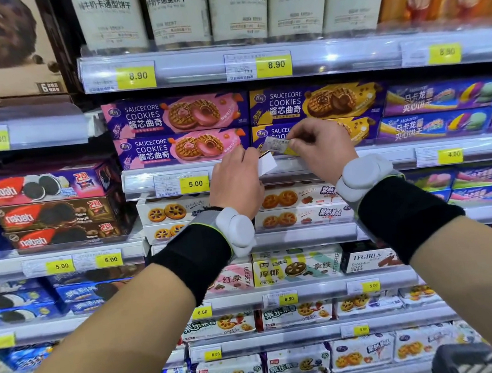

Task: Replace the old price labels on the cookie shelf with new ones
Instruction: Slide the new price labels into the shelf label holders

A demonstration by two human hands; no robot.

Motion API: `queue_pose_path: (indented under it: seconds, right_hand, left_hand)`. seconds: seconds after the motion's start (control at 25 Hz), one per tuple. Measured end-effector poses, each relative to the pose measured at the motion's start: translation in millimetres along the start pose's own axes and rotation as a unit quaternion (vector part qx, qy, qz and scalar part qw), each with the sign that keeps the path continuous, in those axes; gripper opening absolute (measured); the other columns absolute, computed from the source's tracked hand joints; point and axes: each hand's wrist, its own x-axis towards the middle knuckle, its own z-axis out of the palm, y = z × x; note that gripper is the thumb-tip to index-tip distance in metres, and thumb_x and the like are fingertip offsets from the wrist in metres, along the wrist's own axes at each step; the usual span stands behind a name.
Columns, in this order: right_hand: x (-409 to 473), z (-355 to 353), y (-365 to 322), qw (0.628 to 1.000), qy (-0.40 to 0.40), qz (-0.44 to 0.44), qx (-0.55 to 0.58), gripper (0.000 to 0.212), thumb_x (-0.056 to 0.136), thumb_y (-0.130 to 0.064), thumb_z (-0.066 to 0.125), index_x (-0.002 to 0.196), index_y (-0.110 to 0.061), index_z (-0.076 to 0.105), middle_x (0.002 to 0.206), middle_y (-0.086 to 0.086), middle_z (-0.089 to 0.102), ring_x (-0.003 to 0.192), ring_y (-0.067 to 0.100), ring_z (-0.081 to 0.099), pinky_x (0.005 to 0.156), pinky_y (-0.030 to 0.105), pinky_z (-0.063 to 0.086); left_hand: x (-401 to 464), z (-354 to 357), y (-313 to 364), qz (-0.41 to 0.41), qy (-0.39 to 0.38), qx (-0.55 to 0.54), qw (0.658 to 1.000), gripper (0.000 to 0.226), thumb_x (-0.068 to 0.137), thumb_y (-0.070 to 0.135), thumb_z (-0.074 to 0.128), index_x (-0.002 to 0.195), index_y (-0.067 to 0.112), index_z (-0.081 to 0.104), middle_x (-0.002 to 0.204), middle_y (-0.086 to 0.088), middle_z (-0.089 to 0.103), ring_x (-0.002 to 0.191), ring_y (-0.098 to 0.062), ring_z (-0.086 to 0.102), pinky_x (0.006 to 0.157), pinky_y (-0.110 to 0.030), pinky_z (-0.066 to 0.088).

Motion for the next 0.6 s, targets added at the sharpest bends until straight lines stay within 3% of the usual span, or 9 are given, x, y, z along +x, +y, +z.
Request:
queue_pose_path:
  seconds: [0.12, 0.24, 0.6]
  right_hand:
    - [-5.1, 2.8, -2.2, 0.997, -0.043, -0.007, -0.059, 0.01, 0.088, -0.016, 0.06, 0.089, -0.021, 0.069, 0.079, -0.005, 0.063, 0.08, 0.015, 0.057, 0.076, 0.023, 0.04]
    - [-8.3, 3.9, -2.8, 0.995, -0.058, -0.008, -0.081, 0.012, 0.089, -0.017, 0.059, 0.089, -0.021, 0.069, 0.081, -0.006, 0.064, 0.084, 0.015, 0.058, 0.083, 0.026, 0.045]
    - [-3.7, 6.0, -2.6, 0.989, -0.072, 0.0, -0.133, 0.019, 0.089, -0.014, 0.054, 0.095, -0.022, 0.071, 0.094, 0.001, 0.071, 0.089, 0.02, 0.062, 0.079, 0.029, 0.049]
  left_hand:
    - [-2.4, -1.5, 0.3, -0.002, -0.004, -0.015, 1.0, 0.033, 0.077, 0.006, 0.061, 0.109, 0.01, 0.05, 0.111, -0.011, 0.053, 0.105, -0.034, 0.047, 0.082, -0.042, 0.038]
    - [-3.2, -3.0, 0.6, -0.005, -0.007, -0.024, 1.0, 0.034, 0.078, 0.007, 0.061, 0.109, 0.01, 0.05, 0.11, -0.01, 0.053, 0.104, -0.033, 0.047, 0.082, -0.041, 0.037]
    - [-2.5, -7.9, 0.3, 0.0, -0.025, -0.032, 0.999, 0.031, 0.079, 0.009, 0.061, 0.108, 0.009, 0.049, 0.107, -0.01, 0.052, 0.101, -0.033, 0.048, 0.081, -0.042, 0.04]
